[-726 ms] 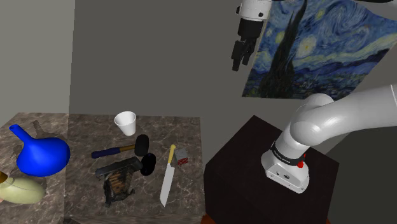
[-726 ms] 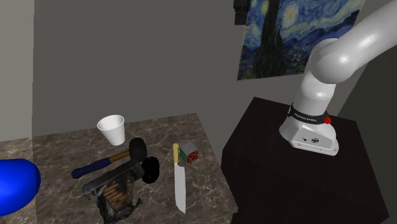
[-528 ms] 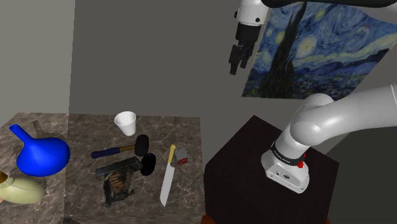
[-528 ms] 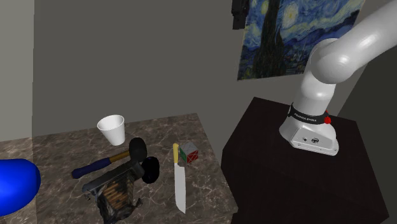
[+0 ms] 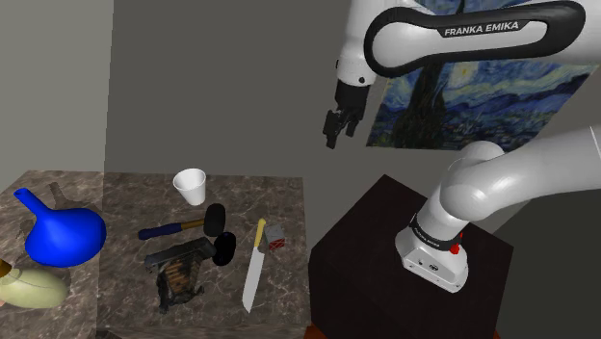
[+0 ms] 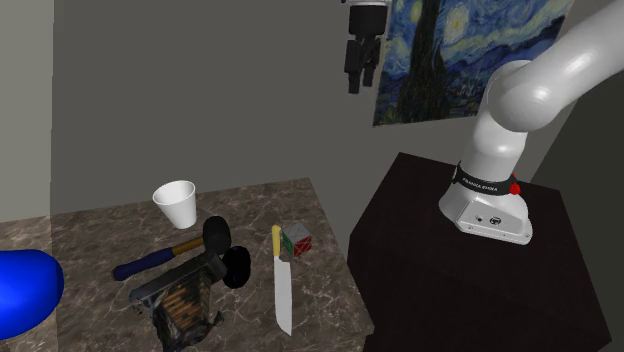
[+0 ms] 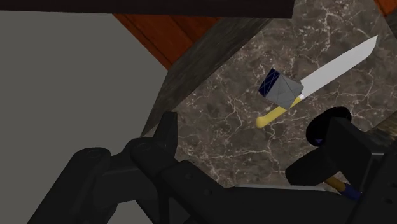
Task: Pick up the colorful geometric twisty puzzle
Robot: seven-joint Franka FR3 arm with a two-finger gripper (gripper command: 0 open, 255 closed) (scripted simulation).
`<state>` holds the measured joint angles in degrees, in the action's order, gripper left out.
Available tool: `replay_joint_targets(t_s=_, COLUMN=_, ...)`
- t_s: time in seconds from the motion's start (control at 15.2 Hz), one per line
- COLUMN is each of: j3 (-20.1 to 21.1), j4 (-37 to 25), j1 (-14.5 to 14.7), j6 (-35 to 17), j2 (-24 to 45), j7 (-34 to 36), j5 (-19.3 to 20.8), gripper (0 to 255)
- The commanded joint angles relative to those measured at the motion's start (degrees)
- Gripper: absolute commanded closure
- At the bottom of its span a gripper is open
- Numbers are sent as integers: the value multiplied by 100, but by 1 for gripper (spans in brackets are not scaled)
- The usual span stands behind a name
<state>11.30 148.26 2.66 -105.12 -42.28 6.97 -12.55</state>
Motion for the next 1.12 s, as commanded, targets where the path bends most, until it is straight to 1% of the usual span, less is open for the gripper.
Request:
replay_joint_targets(t_s=0.0, j3=224, j4=313, j1=46, j6=-474, j2=96, j7=227, j5=-138, gripper=0)
replay_joint_targets(t_s=0.33, j3=826, j4=735, j1=131, j6=-1625, j2=695, j7=810, j5=-436, gripper=0)
replay_joint_targets(t_s=0.66, j3=1482, j4=900, j1=92, j6=-2880, j2=1667, j7=1472, j5=-567, gripper=0)
replay_joint_targets(t_s=0.86, j3=1903, j4=872, j1=-50, j6=-3655, j2=2414, j7=1985, j5=-425, gripper=0)
replay_joint_targets(t_s=0.99, j3=2194, j4=805, j1=-219, j6=-4165, j2=2973, j7=2439, j5=-146, gripper=0)
replay_joint_targets(t_s=1.06, j3=2338, j4=757, j1=-328, j6=-4413, j2=3271, j7=2723, j5=83, gripper=0)
